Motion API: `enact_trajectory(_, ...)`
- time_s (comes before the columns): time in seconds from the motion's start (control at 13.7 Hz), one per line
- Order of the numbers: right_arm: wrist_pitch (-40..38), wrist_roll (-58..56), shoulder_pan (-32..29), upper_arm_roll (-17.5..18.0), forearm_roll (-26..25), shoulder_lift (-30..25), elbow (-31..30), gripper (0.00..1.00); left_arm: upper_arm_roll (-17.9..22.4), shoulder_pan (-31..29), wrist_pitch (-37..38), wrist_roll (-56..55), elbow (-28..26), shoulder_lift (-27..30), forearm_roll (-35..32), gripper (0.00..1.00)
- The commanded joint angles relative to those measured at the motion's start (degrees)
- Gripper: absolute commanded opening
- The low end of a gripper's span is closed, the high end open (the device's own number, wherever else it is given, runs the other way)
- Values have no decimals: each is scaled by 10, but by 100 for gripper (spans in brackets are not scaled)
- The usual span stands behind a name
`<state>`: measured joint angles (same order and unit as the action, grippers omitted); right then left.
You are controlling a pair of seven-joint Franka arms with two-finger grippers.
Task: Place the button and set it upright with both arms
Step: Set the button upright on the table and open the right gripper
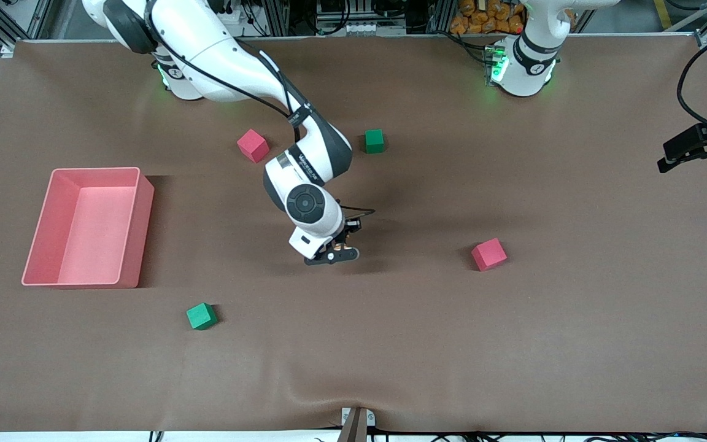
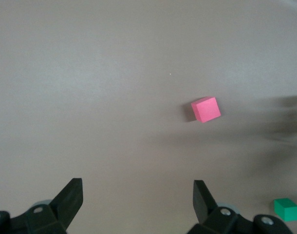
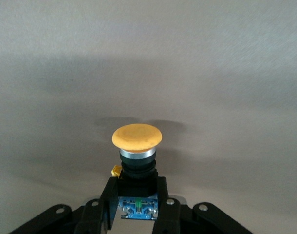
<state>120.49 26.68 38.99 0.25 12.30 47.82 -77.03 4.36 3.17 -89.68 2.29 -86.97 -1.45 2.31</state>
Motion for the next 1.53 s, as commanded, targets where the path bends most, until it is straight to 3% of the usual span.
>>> enact_trajectory(0.0, -3, 26, 34, -10, -16, 19, 27, 77, -12, 9, 9, 10, 8, -14, 9, 100)
enact_trajectory(0.07, -1, 27, 38, -10, -44, 19, 27, 100, -18, 12, 9, 8, 6, -17, 3, 100)
enact_trajectory(0.36, -10, 23, 28, -27, -81, -13, 27, 100, -23, 13, 22, 13, 0, -43, 3, 100)
enact_trajectory(0.8, -113, -21, -29, -80, -100, -120, 12, 100, -62, 29, 51, -31, 4, -79, 11, 100)
enact_trajectory(0.95, -149, -60, -44, -99, -139, -144, -34, 100, -80, 48, 50, -68, 7, -93, 10, 100)
enact_trajectory(1.46, -154, -174, -181, -110, -140, -230, -126, 100, -81, 143, 44, -184, 64, -183, 16, 100)
